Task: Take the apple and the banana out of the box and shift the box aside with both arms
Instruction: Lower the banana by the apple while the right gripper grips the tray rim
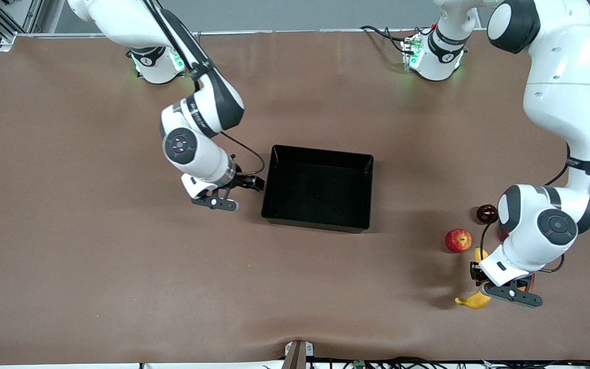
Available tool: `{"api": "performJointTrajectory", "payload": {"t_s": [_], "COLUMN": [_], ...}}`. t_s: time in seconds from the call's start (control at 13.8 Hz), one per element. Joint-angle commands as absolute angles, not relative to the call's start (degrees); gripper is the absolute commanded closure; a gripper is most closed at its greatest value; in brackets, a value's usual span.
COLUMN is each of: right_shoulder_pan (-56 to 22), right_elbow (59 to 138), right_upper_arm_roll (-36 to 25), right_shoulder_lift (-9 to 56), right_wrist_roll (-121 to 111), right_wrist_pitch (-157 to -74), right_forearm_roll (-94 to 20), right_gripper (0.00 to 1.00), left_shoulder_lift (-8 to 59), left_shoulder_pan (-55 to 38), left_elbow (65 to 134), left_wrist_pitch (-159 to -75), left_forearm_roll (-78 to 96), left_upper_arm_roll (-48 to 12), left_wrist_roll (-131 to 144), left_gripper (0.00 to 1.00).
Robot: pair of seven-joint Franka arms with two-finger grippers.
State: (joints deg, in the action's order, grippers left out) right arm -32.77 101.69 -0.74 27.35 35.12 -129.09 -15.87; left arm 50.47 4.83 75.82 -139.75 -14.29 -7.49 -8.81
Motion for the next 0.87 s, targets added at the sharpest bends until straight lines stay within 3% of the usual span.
{"api": "performJointTrajectory", "payload": {"t_s": [0.0, 0.22, 0.36, 0.8], "right_shoulder_pan": [-35.8, -36.9, -36.8, -35.8], "right_elbow": [100.7, 100.1, 99.9, 99.8], "right_upper_arm_roll": [-1.2, -1.3, -1.2, -1.4], "right_shoulder_lift": [30.2, 32.2, 32.3, 31.1], "right_wrist_roll": [37.8, 38.0, 38.3, 38.9], "right_wrist_pitch": [-131.0, -131.0, -130.7, -129.3], "right_forearm_roll": [-16.6, -16.5, -16.6, -16.8], "right_gripper": [0.32, 0.77, 1.00, 1.00], "left_shoulder_lift": [51.2, 51.8, 52.0, 51.5], "left_shoulder_pan": [4.5, 4.7, 4.7, 6.3], "left_elbow": [74.7, 75.9, 77.0, 80.5], "left_wrist_pitch": [-139.6, -138.7, -138.7, -138.7], "left_forearm_roll": [-13.9, -14.3, -14.4, -14.6], "left_upper_arm_roll": [-6.5, -6.4, -6.4, -5.7], "left_wrist_roll": [-9.6, -9.7, -9.7, -11.1], "left_gripper": [1.00, 1.00, 1.00, 1.00]}}
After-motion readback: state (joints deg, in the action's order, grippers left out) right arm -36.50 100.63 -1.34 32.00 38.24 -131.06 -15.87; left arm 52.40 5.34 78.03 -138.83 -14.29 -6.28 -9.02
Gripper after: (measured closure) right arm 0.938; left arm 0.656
